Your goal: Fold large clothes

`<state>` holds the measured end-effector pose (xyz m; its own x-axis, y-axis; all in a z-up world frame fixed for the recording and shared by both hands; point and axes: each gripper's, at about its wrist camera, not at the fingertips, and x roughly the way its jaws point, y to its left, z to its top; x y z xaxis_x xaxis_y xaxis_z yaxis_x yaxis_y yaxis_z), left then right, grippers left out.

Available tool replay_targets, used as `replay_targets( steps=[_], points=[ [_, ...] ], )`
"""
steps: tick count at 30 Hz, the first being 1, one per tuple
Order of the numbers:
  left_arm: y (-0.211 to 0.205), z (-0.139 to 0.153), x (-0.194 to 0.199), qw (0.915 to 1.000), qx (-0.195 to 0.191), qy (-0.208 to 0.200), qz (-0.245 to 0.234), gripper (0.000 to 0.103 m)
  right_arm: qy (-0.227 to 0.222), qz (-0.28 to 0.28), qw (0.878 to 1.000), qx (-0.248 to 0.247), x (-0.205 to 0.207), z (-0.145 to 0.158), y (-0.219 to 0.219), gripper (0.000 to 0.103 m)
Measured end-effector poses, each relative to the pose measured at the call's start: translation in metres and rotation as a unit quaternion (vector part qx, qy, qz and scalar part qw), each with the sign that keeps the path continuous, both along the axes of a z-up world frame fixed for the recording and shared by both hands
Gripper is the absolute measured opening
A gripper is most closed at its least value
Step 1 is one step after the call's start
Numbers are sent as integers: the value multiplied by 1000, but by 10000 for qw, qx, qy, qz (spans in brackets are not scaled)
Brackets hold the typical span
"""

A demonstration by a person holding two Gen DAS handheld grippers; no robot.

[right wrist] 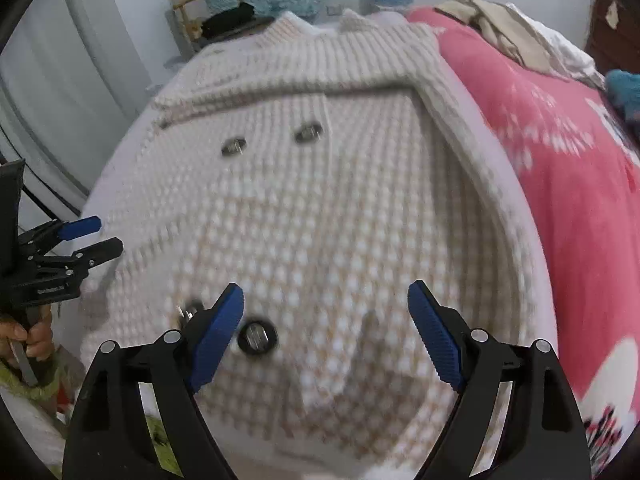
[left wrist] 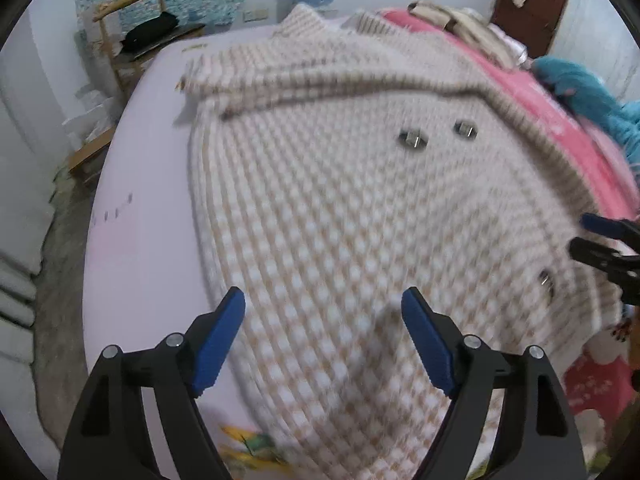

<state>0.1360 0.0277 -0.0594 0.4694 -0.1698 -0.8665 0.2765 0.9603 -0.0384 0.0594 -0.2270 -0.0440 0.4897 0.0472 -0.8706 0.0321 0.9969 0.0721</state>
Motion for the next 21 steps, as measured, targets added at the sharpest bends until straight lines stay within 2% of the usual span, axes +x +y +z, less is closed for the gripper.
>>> replay_targets(
  steps=[3,7,10,12,21],
  points=[
    [-6,-10,-10,9995,237,-177,60,80,171,-74,9998,-93,-8,-14,-1,81],
    [-13,-15,-15,9981,541,-303,72,89,178,-107,9998,72,-12,-28,-3,84],
    [-13,-20,-16,9980,540,-275,195,98,120,-92,9998,101,-14,-30,-1,89],
    [-8,-23,-15,9985,381,-248,305,98,84,-92,9999,88,-15,-32,2,93],
    [-9,-23,-16,9984,426,-249,279,98,54,-68,9998,152,-18,-36,3,95]
  ],
)
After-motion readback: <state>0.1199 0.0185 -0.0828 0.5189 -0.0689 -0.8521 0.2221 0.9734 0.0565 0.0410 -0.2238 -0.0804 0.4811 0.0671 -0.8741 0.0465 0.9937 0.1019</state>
